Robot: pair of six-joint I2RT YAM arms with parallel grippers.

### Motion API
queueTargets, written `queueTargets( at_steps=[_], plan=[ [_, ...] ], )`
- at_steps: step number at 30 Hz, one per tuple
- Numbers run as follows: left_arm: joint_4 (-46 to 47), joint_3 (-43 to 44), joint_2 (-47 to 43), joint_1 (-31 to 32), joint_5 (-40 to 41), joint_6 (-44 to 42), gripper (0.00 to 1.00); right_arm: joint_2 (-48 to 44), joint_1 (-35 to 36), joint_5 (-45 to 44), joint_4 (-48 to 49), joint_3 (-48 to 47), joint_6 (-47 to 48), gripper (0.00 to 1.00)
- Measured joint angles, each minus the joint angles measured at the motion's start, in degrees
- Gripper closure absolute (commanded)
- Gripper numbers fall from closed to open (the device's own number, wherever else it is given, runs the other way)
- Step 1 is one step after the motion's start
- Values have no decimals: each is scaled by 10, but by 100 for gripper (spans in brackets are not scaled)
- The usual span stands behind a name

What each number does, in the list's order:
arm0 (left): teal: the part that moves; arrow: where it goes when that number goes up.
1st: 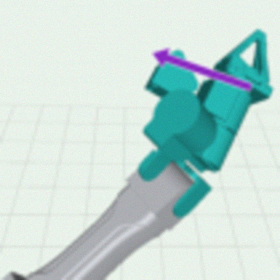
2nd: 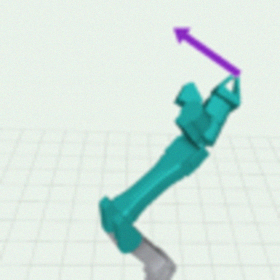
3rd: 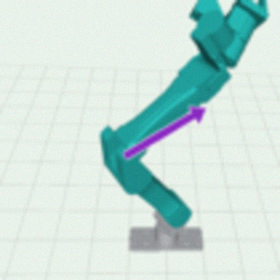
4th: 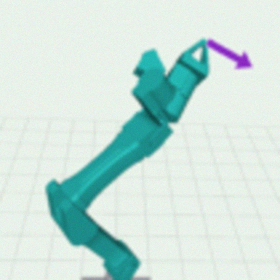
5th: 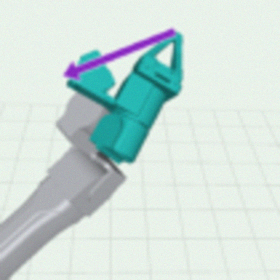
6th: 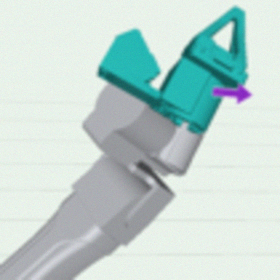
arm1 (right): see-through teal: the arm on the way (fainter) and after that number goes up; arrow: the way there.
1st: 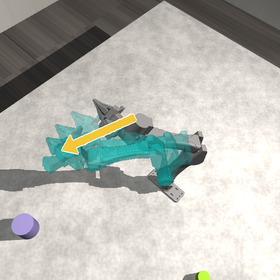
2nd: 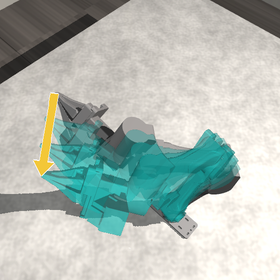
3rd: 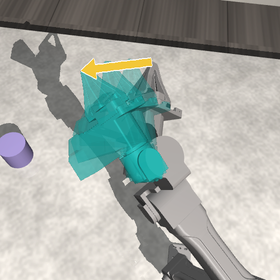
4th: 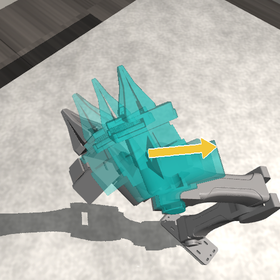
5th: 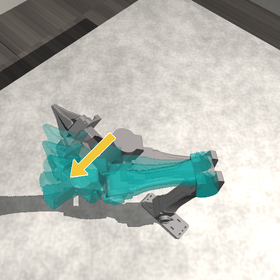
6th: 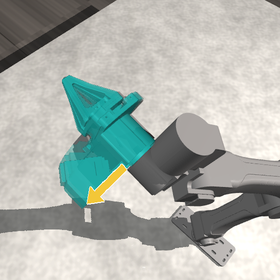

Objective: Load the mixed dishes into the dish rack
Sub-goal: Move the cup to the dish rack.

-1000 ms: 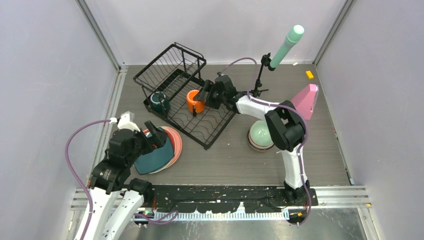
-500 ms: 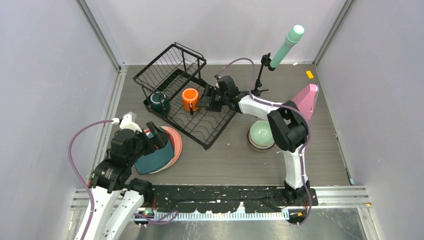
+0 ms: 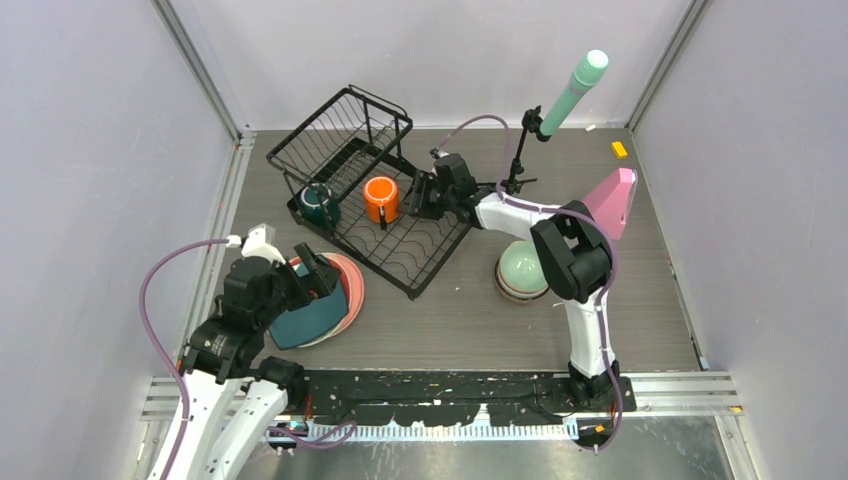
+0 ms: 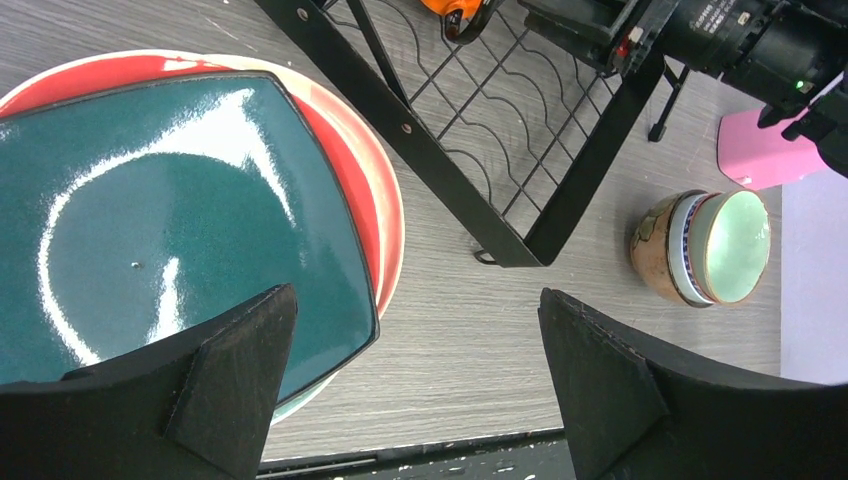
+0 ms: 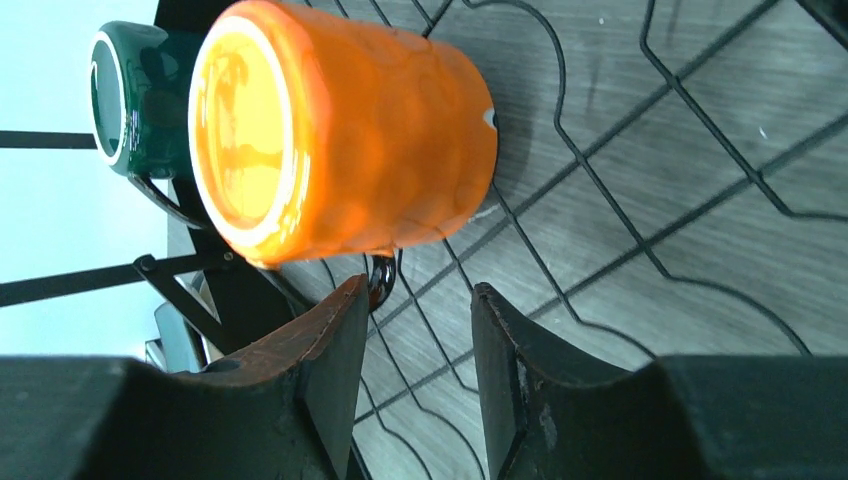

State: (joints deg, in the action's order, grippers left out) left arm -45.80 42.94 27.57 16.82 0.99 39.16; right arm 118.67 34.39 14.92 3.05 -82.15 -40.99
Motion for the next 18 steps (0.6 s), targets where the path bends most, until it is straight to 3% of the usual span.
queueTargets(
  at_steps=[18],
  plan=[
    [-43,26,-24,0,28,-7,5,92,50,-101,59,-85,-68,53]
  ],
)
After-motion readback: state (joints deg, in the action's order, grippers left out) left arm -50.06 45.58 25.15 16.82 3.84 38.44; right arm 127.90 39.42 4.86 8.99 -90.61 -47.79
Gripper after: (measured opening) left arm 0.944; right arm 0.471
